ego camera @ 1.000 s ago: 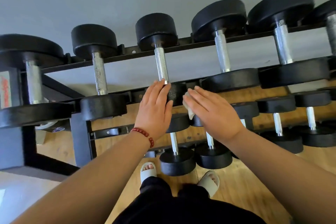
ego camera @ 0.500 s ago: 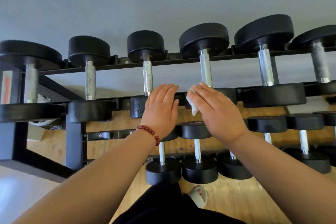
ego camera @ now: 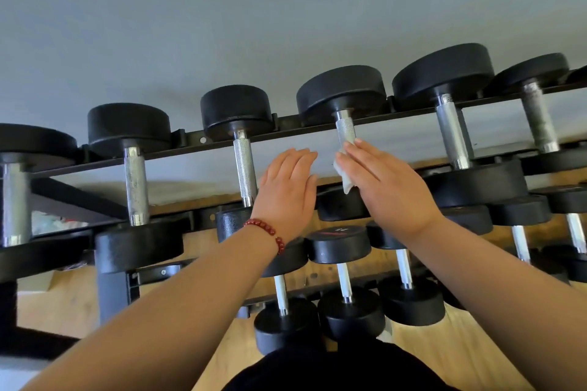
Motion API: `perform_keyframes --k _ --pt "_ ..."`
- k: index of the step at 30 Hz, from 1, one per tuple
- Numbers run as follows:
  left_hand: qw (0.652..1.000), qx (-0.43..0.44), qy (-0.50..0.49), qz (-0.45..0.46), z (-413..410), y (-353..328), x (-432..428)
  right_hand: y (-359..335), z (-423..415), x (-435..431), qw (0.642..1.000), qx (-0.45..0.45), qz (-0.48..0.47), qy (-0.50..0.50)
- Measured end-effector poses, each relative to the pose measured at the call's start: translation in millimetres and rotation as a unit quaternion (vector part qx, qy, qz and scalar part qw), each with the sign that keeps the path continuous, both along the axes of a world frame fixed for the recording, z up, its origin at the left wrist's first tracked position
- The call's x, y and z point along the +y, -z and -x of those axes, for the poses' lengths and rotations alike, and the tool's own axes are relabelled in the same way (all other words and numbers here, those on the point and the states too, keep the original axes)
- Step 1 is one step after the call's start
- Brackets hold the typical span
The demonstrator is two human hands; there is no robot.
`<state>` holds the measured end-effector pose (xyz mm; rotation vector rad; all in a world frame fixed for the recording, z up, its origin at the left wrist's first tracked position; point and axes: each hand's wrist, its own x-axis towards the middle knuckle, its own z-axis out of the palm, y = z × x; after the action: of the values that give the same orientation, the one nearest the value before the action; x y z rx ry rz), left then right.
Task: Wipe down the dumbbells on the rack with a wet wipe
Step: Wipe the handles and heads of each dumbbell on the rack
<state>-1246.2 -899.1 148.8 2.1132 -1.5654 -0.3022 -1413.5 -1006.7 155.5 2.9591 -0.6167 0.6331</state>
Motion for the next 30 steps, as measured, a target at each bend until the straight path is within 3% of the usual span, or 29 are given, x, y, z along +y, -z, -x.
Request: perform_keyframes --k 5,13,18,25,30 --pt "1.000 -0.008 -0.011 0.007 10 2 -11 -1 -3 -18 0.999 -0.005 -0.039 -0.007" --pt "0.994 0.006 -0.109 0.013 45 2 -24 -8 0 -68 0.991 0.018 -0.107 -0.077" --pt "0.982 0.021 -0.182 0.038 65 -1 -34 4 -6 -104 0.978 0.011 -0.100 -0.180" --pt "0.933 0.194 -0.293 0.072 88 -7 -50 22 -35 -127 0.961 0.048 -0.106 -0.249" --pt "0.908 0.261 -0.322 0.061 91 1 -57 33 -23 -127 0.935 0.053 -0.084 -0.340"
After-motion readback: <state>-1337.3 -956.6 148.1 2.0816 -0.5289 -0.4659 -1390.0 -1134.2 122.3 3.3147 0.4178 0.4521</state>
